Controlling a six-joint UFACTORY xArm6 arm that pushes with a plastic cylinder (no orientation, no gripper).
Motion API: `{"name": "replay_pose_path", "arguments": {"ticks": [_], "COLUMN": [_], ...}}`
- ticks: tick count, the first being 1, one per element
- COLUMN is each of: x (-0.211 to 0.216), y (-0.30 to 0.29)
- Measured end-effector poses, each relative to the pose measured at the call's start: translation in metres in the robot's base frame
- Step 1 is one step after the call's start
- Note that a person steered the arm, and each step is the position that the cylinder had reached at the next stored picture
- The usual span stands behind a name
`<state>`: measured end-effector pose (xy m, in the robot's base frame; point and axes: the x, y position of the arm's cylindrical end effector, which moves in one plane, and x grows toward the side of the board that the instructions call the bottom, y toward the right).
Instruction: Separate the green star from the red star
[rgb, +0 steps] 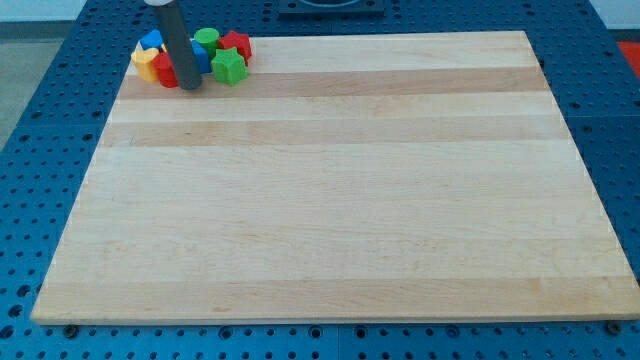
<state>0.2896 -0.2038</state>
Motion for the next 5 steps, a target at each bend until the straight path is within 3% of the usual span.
{"name": "replay_pose_path", "arguments": {"ticks": [2, 5], "x": [-0.009, -0.009], "y": [-0.004, 0.097]}}
